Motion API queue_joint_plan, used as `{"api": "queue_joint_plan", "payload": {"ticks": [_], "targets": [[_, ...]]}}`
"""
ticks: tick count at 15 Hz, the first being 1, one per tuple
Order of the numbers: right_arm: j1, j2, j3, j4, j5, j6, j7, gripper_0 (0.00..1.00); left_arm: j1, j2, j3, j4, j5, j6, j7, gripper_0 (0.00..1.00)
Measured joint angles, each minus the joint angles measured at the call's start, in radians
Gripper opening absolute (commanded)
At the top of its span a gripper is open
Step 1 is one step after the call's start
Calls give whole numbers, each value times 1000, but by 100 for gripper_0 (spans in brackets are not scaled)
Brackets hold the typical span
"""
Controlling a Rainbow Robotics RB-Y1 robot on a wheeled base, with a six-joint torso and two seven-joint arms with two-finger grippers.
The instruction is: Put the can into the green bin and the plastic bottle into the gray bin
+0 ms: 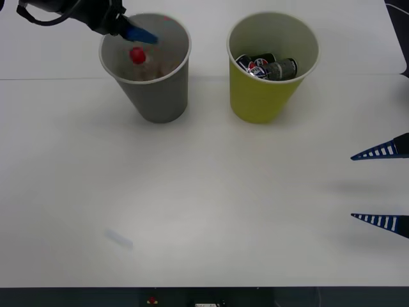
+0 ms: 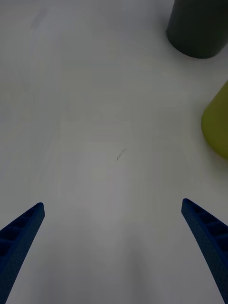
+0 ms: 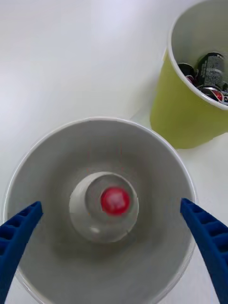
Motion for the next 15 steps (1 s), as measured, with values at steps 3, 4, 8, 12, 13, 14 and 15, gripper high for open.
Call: {"api": "queue_joint_plan", "payload": {"ticks": [3, 4, 8, 12, 13, 14, 15], "targets": [[0, 0, 0, 0, 0, 0, 0, 100, 103, 33, 100, -89, 27, -8, -71, 100], [0, 0, 0, 0, 0, 0, 0, 100, 150, 49, 139, -136, 36, -7, -84, 100], [0, 0, 0, 0, 0, 0, 0, 100, 392, 120, 332, -341, 78, -8, -122, 100], [0, 0, 0, 0, 0, 0, 0, 100, 664, 160, 542, -437, 222, -8, -299, 100], [0, 0, 0, 0, 0, 0, 0, 100, 720, 172, 581, -440, 266, -8, -366, 100], [0, 0, 0, 0, 0, 0, 0, 100, 770, 181, 612, -445, 298, -8, -420, 100], [0, 0, 0, 0, 0, 0, 0, 100, 825, 187, 644, -453, 324, -8, -473, 100]]}}
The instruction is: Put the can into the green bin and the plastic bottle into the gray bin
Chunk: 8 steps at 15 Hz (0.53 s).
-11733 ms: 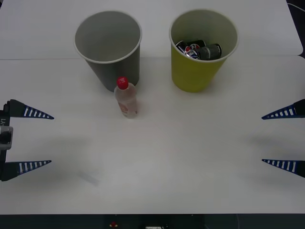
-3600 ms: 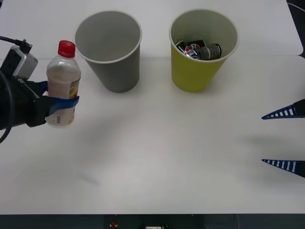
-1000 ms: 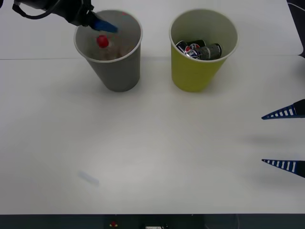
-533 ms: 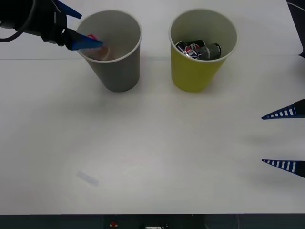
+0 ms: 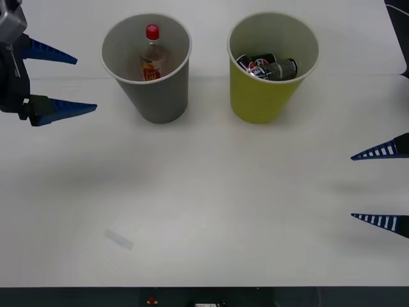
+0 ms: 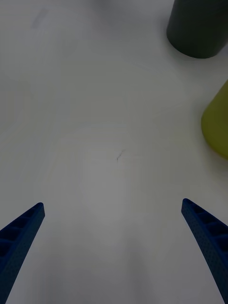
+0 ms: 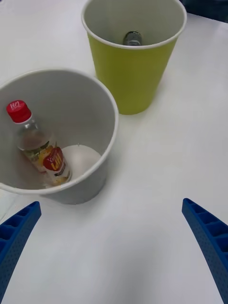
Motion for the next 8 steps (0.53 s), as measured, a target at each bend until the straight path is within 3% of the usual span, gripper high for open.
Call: {"api": "queue_joint_plan", "payload": {"ticks": [8], "targets": [[0, 0, 0, 0, 0, 0, 0, 100, 384, 3, 228, -98, 82, 0, -332, 100]]}}
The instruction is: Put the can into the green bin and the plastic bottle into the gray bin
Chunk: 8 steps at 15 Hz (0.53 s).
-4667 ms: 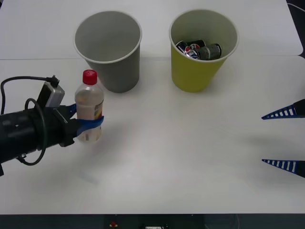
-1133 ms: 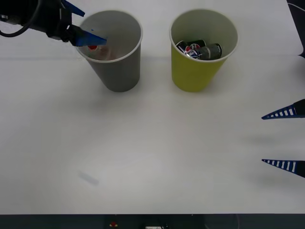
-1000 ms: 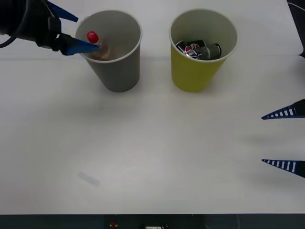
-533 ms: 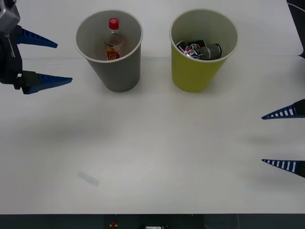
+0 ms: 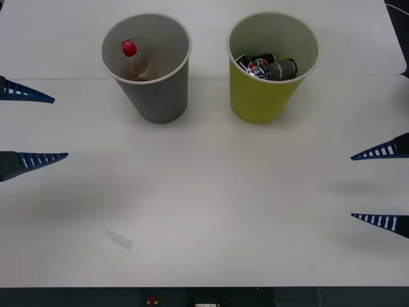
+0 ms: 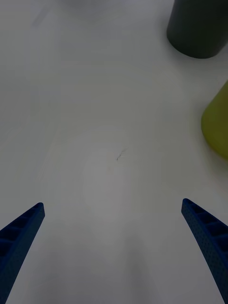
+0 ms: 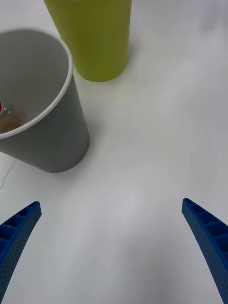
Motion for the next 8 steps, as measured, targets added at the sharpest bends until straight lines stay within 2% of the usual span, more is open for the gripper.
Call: {"api": "queue_joint_plan", "payload": {"ticks": [8], "targets": [[0, 0, 0, 0, 0, 0, 0, 100, 192, 39, 49, -11, 39, 0, -254, 100]]}}
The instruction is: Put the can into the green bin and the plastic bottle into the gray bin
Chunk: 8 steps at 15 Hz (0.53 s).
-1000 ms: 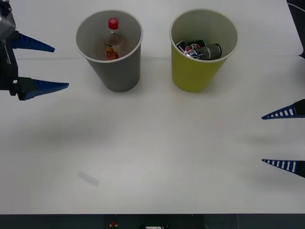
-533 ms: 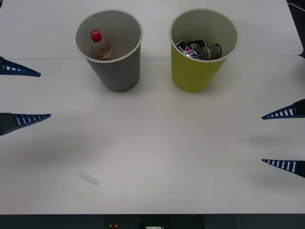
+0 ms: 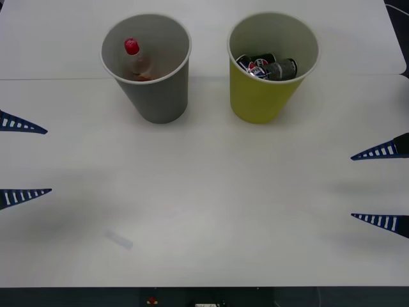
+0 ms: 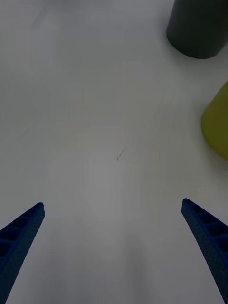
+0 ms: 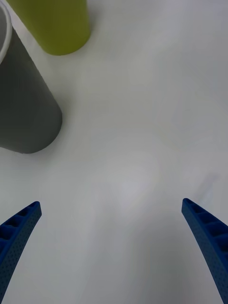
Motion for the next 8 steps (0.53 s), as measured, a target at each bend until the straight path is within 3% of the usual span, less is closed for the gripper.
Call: {"api": "queue_joint_plan", "payload": {"ticks": [8], "targets": [[0, 0, 0, 0, 0, 0, 0, 100, 74, 6, 8, -1, 12, -1, -74, 100]]}}
